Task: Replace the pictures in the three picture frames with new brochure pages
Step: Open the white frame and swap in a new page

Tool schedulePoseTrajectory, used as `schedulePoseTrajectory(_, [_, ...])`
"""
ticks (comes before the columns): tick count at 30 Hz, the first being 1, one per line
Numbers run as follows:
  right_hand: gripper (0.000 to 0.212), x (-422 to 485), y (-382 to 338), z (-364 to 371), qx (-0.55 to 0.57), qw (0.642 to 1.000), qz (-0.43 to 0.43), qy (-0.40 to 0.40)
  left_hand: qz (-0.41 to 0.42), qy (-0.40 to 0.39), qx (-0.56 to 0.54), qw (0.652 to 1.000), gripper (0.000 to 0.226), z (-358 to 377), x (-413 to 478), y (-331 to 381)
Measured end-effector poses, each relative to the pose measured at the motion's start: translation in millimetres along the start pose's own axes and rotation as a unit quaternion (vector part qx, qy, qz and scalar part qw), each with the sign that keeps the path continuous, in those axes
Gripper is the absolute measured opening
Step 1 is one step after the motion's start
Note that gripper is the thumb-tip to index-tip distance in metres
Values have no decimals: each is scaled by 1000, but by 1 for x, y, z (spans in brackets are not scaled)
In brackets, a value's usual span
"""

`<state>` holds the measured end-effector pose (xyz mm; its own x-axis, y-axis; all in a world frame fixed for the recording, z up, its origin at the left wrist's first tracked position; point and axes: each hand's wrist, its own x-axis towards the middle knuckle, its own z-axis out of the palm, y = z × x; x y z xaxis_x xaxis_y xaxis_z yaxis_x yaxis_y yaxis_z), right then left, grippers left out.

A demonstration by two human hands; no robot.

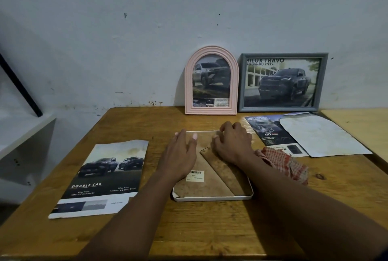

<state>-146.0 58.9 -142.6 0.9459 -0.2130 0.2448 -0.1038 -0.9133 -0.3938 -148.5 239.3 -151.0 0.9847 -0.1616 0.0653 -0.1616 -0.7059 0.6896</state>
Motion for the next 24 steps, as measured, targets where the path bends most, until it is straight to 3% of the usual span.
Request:
schedulePoseTrajectory(20, [43,11,6,3,179,982,-24,58,-14,22,-22,999,74,2,8,-3])
schedulePoseTrajectory(24, [40,13,3,0,207,971,-47,113,-13,35,-21,999,75,2,10,-4])
